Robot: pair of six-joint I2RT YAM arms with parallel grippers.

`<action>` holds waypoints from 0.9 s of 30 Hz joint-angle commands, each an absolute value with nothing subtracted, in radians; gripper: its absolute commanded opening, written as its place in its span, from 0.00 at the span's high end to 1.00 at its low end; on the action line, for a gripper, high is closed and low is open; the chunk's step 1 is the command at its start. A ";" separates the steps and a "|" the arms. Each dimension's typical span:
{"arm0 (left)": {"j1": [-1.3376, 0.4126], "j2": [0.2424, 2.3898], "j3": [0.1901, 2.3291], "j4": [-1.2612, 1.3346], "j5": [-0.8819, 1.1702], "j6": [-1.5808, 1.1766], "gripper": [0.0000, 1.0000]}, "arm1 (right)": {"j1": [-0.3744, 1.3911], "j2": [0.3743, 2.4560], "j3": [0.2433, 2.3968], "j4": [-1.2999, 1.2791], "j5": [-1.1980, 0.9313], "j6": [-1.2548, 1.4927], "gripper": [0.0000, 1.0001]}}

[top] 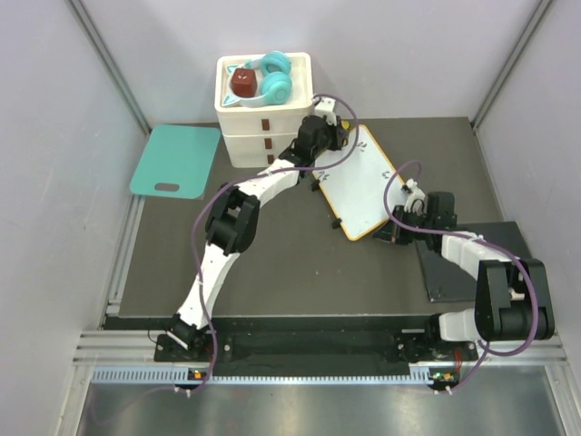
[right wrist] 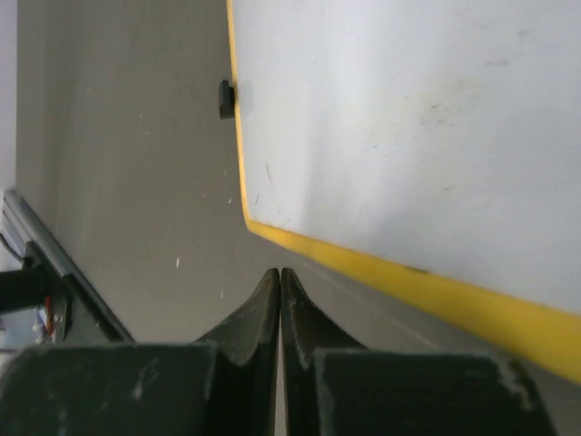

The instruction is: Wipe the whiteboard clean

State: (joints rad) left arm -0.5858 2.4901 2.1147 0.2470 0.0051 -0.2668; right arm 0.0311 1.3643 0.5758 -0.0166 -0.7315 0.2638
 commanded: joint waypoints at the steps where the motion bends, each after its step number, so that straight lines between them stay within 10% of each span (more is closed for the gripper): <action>1: -0.603 2.482 2.120 0.371 0.149 -0.293 1.00 | 0.069 1.379 0.555 -0.107 -0.792 0.258 1.00; 16: -0.611 2.381 1.947 0.552 0.307 -0.354 1.00 | 0.071 1.196 0.523 -0.101 -0.741 0.255 1.00; 27: -0.611 2.203 1.821 0.558 0.311 -0.290 1.00 | 0.071 0.841 0.456 -0.131 -0.525 0.389 0.45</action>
State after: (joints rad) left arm -0.6102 2.3257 1.8385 0.4938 0.2932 -0.3233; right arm 0.0654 0.9413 0.5091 -0.1421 -0.6373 0.3199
